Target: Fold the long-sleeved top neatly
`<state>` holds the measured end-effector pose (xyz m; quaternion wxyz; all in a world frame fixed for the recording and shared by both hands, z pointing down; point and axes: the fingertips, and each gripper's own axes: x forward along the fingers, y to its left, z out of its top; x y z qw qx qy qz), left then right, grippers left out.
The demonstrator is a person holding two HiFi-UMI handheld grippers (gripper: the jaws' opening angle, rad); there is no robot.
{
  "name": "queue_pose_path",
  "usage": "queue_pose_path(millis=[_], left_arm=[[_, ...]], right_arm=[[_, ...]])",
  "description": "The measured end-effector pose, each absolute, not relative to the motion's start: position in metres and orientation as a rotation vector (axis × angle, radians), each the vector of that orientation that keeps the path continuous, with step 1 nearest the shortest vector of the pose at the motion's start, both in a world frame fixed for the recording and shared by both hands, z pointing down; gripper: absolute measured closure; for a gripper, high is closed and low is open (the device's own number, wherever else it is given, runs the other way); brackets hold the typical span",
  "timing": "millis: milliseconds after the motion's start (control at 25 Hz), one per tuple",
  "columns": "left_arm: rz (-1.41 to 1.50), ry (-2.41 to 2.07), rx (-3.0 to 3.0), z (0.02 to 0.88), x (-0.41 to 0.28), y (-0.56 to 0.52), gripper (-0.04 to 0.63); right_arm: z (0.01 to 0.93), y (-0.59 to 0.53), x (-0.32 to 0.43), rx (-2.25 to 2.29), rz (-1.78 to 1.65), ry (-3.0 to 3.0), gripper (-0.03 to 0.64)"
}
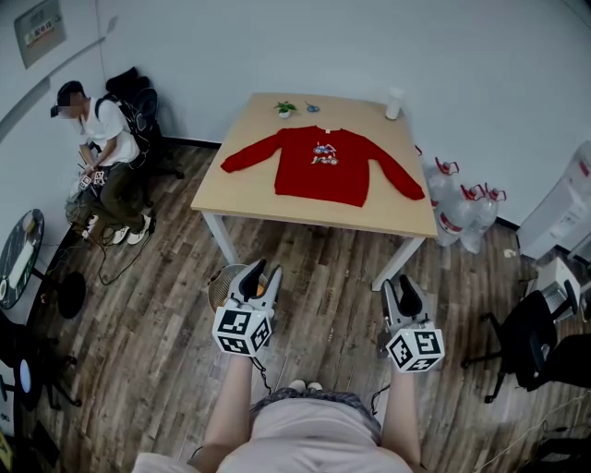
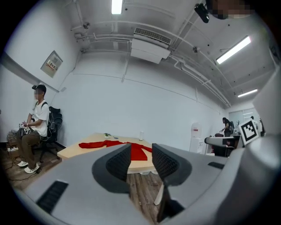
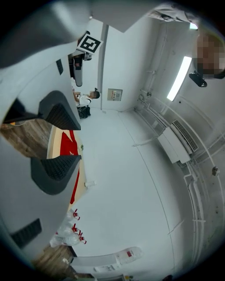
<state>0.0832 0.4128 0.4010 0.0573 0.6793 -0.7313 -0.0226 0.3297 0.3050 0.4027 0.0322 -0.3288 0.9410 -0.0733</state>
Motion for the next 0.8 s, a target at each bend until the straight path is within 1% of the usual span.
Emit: queue_pose_path(millis=[40, 80, 160, 240, 280, 320, 400, 480, 680, 800], left_arm=[[-0.077, -2.207, 2.068, 0.401, 0.083, 0.413, 0.445], [-0.086, -2.195, 2.076, 0.401, 0.083, 0.413, 0.409], [-0.094, -2.174, 2.094, 0.403, 0.082, 0.413, 0.331], [-0.081, -2.157, 2.121, 0.406, 0.082, 0.414, 0.262], [-0.069, -2.151, 2.136, 0.407, 0.083, 0.414, 0.239], [-0.061, -2.147, 2.150, 0.408, 0.083, 0.414, 0.218], [-0.072, -2.143, 2.169, 0.409, 0.083, 0.413, 0.181], [-0.098, -2.142, 2.173, 0.410, 0.081, 0.413, 0.153], [-0.100, -2.136, 2.176, 0.414, 0.076, 0.409, 0.141], [-0.106, -2.127, 2.186, 0.417, 0.075, 0.405, 0.140]], right_arm=[[0.401, 0.305, 0.329, -0.994, -0.238, 2.886, 0.430], [0.400, 0.305, 0.328, -0.980, -0.246, 2.875, 0.375], [0.400, 0.306, 0.326, -0.971, -0.248, 2.863, 0.295], [0.403, 0.307, 0.323, -0.975, -0.249, 2.863, 0.199], [0.404, 0.308, 0.321, -0.975, -0.252, 2.868, 0.159], [0.407, 0.308, 0.318, -0.975, -0.258, 2.875, 0.136], [0.412, 0.309, 0.314, -0.969, -0.280, 2.891, 0.099], [0.417, 0.311, 0.310, -0.962, -0.302, 2.909, 0.084], [0.422, 0.310, 0.304, -0.972, -0.311, 2.927, 0.055], [0.423, 0.308, 0.303, -0.981, -0.300, 2.929, 0.049]])
